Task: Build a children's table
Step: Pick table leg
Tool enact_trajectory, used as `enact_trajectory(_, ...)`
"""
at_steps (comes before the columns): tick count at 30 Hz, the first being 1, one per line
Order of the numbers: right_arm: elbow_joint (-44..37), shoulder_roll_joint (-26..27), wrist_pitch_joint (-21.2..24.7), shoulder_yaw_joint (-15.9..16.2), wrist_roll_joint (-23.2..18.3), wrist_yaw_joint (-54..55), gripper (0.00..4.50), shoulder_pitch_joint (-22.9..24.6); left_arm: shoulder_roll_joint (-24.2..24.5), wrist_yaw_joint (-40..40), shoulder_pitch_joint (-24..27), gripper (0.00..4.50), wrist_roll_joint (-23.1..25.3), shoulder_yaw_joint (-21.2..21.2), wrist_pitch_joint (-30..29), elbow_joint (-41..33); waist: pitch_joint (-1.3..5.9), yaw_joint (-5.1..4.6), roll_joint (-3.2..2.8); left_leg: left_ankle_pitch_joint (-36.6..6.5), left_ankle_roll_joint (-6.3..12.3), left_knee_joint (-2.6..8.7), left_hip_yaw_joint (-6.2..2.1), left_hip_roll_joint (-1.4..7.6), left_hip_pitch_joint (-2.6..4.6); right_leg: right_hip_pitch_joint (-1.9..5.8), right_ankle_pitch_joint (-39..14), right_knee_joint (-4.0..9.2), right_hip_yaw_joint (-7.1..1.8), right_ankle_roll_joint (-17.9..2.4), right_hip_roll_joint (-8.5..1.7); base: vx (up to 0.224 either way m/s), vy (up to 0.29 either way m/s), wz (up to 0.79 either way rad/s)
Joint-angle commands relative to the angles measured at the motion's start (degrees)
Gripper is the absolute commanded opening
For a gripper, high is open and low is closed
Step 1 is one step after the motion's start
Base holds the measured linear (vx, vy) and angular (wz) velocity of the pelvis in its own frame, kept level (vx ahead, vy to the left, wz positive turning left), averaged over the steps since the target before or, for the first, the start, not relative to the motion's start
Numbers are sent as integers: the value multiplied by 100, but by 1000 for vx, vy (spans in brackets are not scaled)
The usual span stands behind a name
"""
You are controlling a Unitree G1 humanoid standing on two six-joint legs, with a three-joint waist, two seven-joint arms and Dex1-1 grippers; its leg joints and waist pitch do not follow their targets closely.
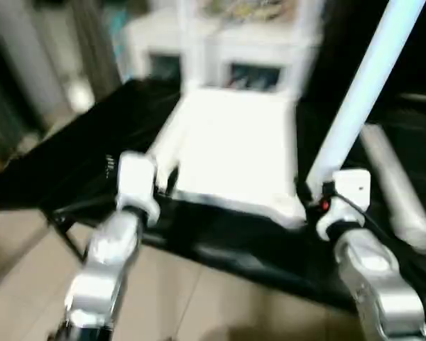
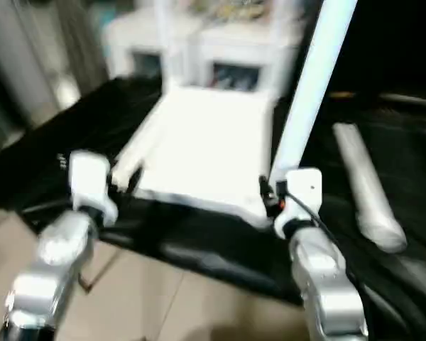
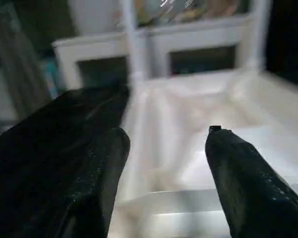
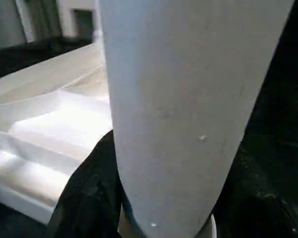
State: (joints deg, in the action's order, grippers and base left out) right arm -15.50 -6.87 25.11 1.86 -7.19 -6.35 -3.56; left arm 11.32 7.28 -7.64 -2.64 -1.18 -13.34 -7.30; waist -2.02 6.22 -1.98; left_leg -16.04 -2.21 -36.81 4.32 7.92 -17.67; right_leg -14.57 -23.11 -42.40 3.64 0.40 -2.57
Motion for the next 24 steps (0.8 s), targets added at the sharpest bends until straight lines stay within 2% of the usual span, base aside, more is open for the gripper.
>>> enact_trajectory(1, -91, -114, -68, -234, -63, 22, 191, 65, -101, 104, -71, 295, -11, -135, -27, -3, 495, -406, -129, 848, 2992, 568, -942, 933, 931, -1057, 22, -269, -28, 571, -183, 239, -20, -22)
enact_trajectory(2, -91, -114, -68, -234, -63, 22, 191, 65, -101, 104, -71, 295, -11, -135, -27, -3, 481, -421, -86, 1084, 3032, 573, -899, 873, 884, -1169, 254, -303, -65, 630, -214, 186, -11, -28)
enact_trajectory(3, -118, -100, -22, -262, -122, 39, 191, 82, -109, 128, -76, 295, -1, -119, -41, -14, 360, -459, 82, 1044, 2179, 686, -287, 745, 724, -1364, 1290, -132, -121, 218, -316, 186, -11, -28)
enact_trajectory(4, -118, -100, -22, -262, -122, 39, 191, 82, -109, 128, -76, 295, -1, -119, -41, -14, 273, -473, 202, 469, 1913, 776, -23, 540, 519, -1126, 1730, 215, -163, -81, -336, 194, -30, -34)
enact_trajectory(5, -127, -91, -3, -288, -141, 45, 191, 94, -109, 148, -83, 295, -13, -123, -51, -20, 234, -461, 268, -260, 1538, 781, 282, 387, 622, -1014, 1628, 522, -244, -401, -344, 246, -80, -43)
enact_trajectory(6, -147, -84, -15, -315, -128, 62, 191, 122, -104, 218, -84, 295, -58, -155, -75, -47, 156, -302, 629, -1508, 907, 73, 738, -415, 382, -459, -392, 1161, -967, -1016, -277, 246, -80, -43)
enact_trajectory(7, -147, -84, -15, -315, -128, 62, 191, 122, -104, 218, -84, 295, -58, -155, -75, -47, 238, -90, 598, -1331, 503, -667, 389, -525, 63, 100, -2079, 1338, -1683, -2140, -798, 276, -93, -47)
enact_trajectory(8, -161, -92, -34, -323, -98, 83, 191, 135, -117, 288, -68, 295, -114, -189, -77, -74, 217, -59, 584, -718, 492, -880, 84, -334, -369, 335, -1899, 1176, -1490, -1976, -1052, 246, -54, -39)
enact_trajectory(9, -169, -87, -49, -329, -60, 89, 191, 142, -121, 332, -54, 295, -158, -212, -75, -95, 201, -202, 527, -168, 184, -1005, -71, -318, -516, 175, -1363, 1119, -1350, -1664, -905, 246, -54, -39)
enact_trajectory(10, -180, -79, -49, -338, -55, 89, 191, 152, -160, 450, -3, 295, -301, -222, -62, -148, 224, -253, 463, 365, 67, -921, -106, -322, -564, 78, -533, 1168, -1167, -1689, -817, 193, -29, -15)
enact_trajectory(11, -199, -75, -36, -354, -60, 91, 191, 163, -140, 587, 62, 295, -336, -311, -57, -202, 155, -281, 345, 1178, 99, -616, -67, -288, -542, -197, 41, 1281, -811, -1636, -650, 168, -25, 2)
enact_trajectory(12, -201, -74, -35, -356, -62, 90, 191, 164, -137, 596, 68, 295, -333, -319, -51, -206, 159, -233, 204, 1510, 154, -326, -85, -210, -512, -287, 81, 1298, -663, -1562, -562, 168, -25, 2)
enact_trajectory(13, -236, -84, -34, -369, -89, 73, 191, 185, -155, 631, 112, 295, -349, -333, -30, -213, 172, -214, -22, 2021, 363, 216, -115, -24, -584, -241, 429, 1224, -383, -1180, -399, 170, 19, 1)
enact_trajectory(14, -250, -89, -30, -370, -95, 66, 191, 195, -160, 616, 116, 295, -339, -327, -47, -213, 189, -234, -141, 2089, 478, 395, -147, 109, -553, -227, 736, 1189, -242, -866, -291, 196, 107, -19)
enact_trajectory(15, -279, -100, -20, -372, -106, 51, 191, 214, -166, 581, 119, 295, -315, -314, -93, -213, 280, -423, -313, 1836, 1021, 632, -617, 665, -468, -322, 1393, 420, -16, -472, -54, 196, 107, -19)
enact_trajectory(16, -298, -108, -17, -373, -116, 51, 191, 227, -172, 563, 115, 295, -274, -308, -79, -212, 393, -393, -257, 2671, 1589, 482, -802, 940, -132, -624, 1427, 308, -264, -314, -224, 166, 98, -14)
enact_trajectory(17, -322, -108, -7, -382, -139, 49, 191, 237, -183, 558, 105, 295, -272, -299, -108, -208, 429, -420, -198, 3229, 1786, 438, -843, 961, -73, -675, 1627, 339, -374, -248, -357, 98, 45, 3)
enact_trajectory(18, -348, -112, 6, -393, -164, 40, 191, 251, -147, 518, 83, 295, -155, -345, -73, -204, 402, -352, -192, 3826, 1696, 418, -785, 848, -152, -676, 1908, 444, -447, -234, -417, 98, 45, 3)
enact_trajectory(19, -350, -115, 7, -395, -165, 36, 191, 252, -146, 518, 81, 295, -155, -352, -74, -203, 348, -332, -143, 3222, 1463, 531, -698, 761, -295, -592, 1819, 522, -433, -441, -418, 0, 0, 0)
enact_trajectory(20, -353, -123, 9, -398, -162, 25, 191, 253, -147, 519, 78, 295, -167, -367, -73, -202, 330, -316, -160, 2498, 1368, 603, -660, 750, -344, -542, 1577, 535, -383, -677, -400, 0, 0, 0)
enact_trajectory(21, -359, -115, 17, -401, -163, 19, 191, 255, -168, 526, 88, 295, -223, -351, -115, -210, 321, -331, -154, 1755, 1336, 692, -673, 788, -341, -531, 1281, 518, -322, -958, -353, 0, 0, 0)
enact_trajectory(22, -365, -111, 24, -388, -157, 12, 191, 254, -177, 534, 97, 295, -251, -341, -130, -221, 303, -429, -159, 111, 1622, 927, -809, 916, -268, -594, 492, 382, -181, -1560, -209, -43, -66, -1)
enact_trajectory(23, -370, -105, 32, -378, -155, 7, 191, 251, -179, 539, 102, 295, -256, -339, -142, -230, 259, -455, -137, -1054, 1460, 1115, -821, 942, -343, -616, 173, 278, -125, -1675, -157, -73, -107, 0)
enact_trajectory(24, -376, -96, 46, -359, -149, 3, 191, 245, -186, 552, 112, 295, -270, -319, -148, -244, 234, -476, -87, -1661, 1272, 1217, -816, 912, -386, -615, 83, 251, -141, -1643, -153, -73, -107, 0)
